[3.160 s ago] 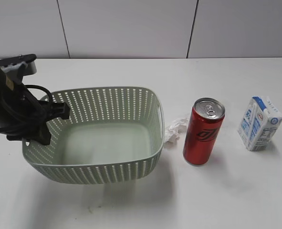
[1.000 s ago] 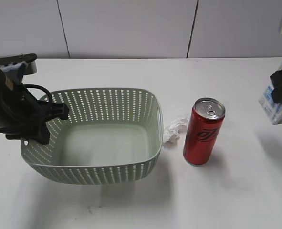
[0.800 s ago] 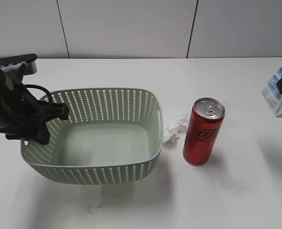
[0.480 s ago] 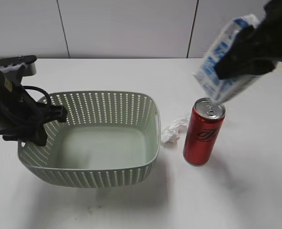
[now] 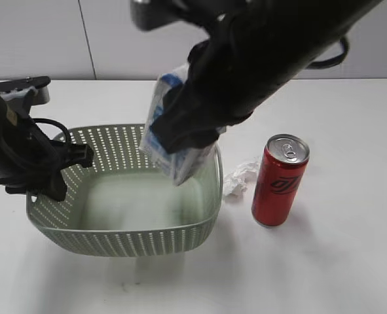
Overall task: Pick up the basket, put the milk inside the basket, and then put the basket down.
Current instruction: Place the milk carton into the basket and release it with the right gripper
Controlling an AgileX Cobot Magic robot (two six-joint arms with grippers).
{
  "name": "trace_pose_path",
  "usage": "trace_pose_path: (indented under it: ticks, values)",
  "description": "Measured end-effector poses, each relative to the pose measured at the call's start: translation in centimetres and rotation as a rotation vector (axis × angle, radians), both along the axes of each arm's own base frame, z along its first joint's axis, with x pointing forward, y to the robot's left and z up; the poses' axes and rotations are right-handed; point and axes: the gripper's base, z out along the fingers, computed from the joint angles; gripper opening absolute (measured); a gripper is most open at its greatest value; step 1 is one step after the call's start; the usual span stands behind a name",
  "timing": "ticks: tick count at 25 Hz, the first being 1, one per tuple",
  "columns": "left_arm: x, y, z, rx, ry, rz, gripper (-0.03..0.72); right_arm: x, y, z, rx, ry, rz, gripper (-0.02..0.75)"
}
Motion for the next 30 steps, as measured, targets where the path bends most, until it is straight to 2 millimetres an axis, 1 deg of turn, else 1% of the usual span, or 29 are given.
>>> trace_pose_path:
  ticks: [4,7,10,17,18,19,21,23,26,30]
  values:
    - [0.0,-0.2,0.0,-0.028,0.002,0.017,-0.001,1.4,1.5,-3.8,-0.047,0.036,-0.004,0.338]
    - [0.0,-0.2,0.1,-0.033,0.002,0.020,-0.001,2.1,2.2,-5.5,-0.053,0.036,-0.009,0.338]
    - [0.0,-0.3,0.1,-0.034,0.002,0.021,-0.001,2.4,2.5,-6.3,-0.049,0.029,-0.012,0.338]
    - [0.0,-0.3,0.1,-0.036,0.002,0.022,-0.001,2.5,2.6,-6.4,-0.060,0.011,0.019,0.338]
    - [0.0,-0.3,0.1,-0.037,0.001,0.022,-0.001,2.5,2.6,-6.4,-0.063,0.010,0.024,0.349]
    - [0.1,-0.3,0.1,-0.038,-0.003,0.023,-0.001,2.5,2.6,-6.4,-0.064,0.010,0.027,0.374]
    - [0.1,-0.3,0.1,-0.033,-0.009,0.017,-0.001,2.5,2.6,-6.3,-0.058,0.008,0.027,0.466]
    - [0.1,-0.2,-0.3,-0.018,0.005,0.010,-0.001,2.4,2.7,-6.3,-0.058,0.019,0.027,0.524]
    - [0.1,-0.2,-0.3,-0.019,0.006,0.009,-0.001,2.5,2.8,-5.7,-0.065,0.030,0.033,0.560]
    - [0.1,-0.2,-0.3,-0.019,0.005,0.009,-0.001,2.6,3.1,-3.9,-0.069,0.040,0.047,0.571]
